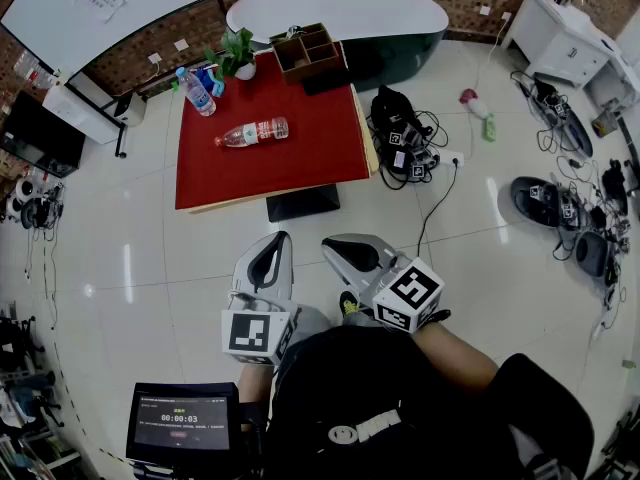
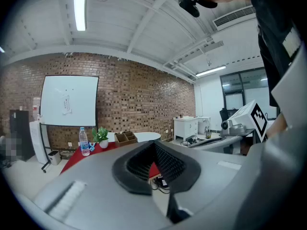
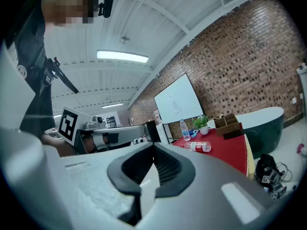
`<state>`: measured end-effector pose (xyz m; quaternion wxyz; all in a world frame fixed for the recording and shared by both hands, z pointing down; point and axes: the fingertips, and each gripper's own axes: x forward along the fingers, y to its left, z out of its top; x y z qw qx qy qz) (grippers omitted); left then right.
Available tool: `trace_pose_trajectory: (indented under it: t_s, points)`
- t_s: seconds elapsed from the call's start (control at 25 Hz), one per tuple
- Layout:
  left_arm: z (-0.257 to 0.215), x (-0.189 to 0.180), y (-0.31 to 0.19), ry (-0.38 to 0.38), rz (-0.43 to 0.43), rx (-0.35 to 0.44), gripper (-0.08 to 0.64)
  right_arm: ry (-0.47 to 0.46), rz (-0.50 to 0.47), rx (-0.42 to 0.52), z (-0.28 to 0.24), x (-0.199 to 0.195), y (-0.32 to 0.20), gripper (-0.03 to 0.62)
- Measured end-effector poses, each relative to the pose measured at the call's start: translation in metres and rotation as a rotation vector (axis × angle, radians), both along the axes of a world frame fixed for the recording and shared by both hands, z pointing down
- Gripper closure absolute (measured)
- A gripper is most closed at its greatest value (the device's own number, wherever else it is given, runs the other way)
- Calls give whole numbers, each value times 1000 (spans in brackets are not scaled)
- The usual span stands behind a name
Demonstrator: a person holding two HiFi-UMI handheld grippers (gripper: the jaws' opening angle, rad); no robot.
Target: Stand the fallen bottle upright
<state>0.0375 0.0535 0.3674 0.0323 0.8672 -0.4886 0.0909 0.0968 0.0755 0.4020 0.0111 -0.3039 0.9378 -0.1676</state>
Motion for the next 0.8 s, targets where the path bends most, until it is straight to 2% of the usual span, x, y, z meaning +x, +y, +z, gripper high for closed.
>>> trace_pose_trajectory:
  t_s: [0.4, 0.8]
  points:
    - [9, -16, -11, 20, -26, -10, 560, 5, -7, -1, 10, -13, -14, 589]
    - [34, -69, -106, 68, 6, -61, 560, 70, 20, -19, 24, -70, -107, 589]
